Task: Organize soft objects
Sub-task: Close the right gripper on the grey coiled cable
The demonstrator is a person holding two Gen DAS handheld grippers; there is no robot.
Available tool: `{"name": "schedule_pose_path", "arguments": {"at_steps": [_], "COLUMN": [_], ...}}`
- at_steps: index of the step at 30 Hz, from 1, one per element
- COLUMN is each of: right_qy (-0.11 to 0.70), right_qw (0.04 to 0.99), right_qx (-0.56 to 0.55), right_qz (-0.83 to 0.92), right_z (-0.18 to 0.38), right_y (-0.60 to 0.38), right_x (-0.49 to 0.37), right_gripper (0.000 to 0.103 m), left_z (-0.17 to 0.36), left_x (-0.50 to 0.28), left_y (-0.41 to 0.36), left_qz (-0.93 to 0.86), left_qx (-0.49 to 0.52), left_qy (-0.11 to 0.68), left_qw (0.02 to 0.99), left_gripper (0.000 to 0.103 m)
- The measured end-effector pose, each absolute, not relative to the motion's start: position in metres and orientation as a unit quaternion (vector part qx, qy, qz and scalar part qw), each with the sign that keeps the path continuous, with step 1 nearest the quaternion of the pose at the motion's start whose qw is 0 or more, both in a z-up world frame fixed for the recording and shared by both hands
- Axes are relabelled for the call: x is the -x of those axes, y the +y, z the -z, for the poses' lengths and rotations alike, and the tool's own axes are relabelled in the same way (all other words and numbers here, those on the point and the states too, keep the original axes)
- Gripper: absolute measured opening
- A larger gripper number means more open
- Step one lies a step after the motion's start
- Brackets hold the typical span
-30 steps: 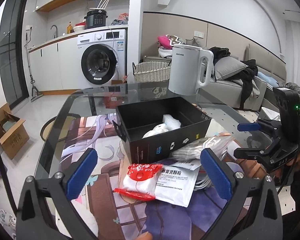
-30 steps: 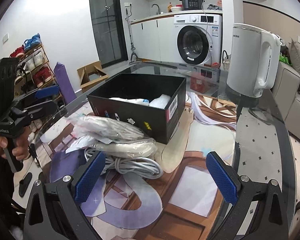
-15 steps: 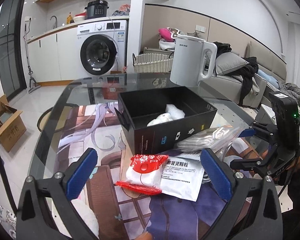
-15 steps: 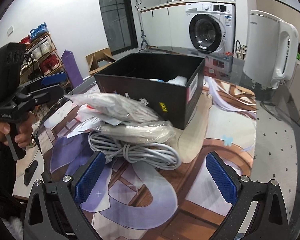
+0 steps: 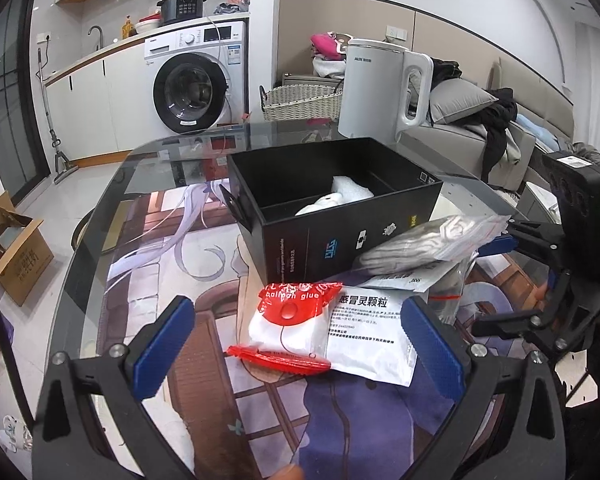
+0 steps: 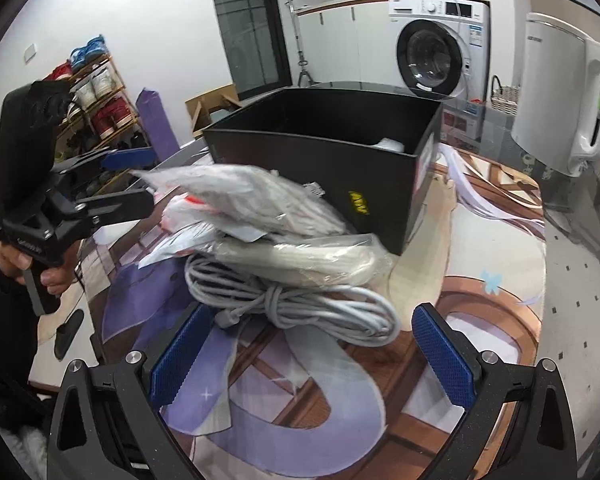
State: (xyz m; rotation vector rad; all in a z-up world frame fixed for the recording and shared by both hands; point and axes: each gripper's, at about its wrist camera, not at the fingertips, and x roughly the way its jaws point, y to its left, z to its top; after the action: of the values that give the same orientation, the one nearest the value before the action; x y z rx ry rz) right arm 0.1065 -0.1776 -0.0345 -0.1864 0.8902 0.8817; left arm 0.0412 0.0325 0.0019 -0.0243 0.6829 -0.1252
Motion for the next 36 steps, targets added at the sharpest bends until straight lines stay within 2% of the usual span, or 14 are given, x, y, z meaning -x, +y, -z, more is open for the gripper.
{"name": "schedule_pose_path", "arguments": {"at_steps": [5, 29, 31, 36], "right_qy": [0.403, 0.408, 0.407, 0.408], "right_qw": [0.796, 0.749, 0.75, 0.746], "right_qx": [0.117, 0.08, 0.081, 0.093], "right_qz": [-0.436, -0.516, -0.515, -0.518], "right_z": [0.03, 0.025, 0.026, 0.028], "right_y": [-0.174, -0.171, -0.167, -0.153], "right_x": [-0.093, -0.084, -0.082, -0.077], "right_gripper": [0.102, 0.102, 0.101, 0.085], "left_z": [-0.001, 0.015, 0.016, 0.018], "left_x": [-0.042, -0.048, -0.048, -0.048], "left_y": [0.034, 0.027, 0.026, 0.023], "left_qz": [0.062, 0.089, 0.092, 0.095], "left_qx": [0.015, 0.0, 0.0, -0.003], "left_qy": [0.338, 0.371, 0.372, 0.375], "left_qw": [0.939, 0.924, 0.924, 0.922], "left_gripper": [0.103, 0.103, 0.103, 0.103]}}
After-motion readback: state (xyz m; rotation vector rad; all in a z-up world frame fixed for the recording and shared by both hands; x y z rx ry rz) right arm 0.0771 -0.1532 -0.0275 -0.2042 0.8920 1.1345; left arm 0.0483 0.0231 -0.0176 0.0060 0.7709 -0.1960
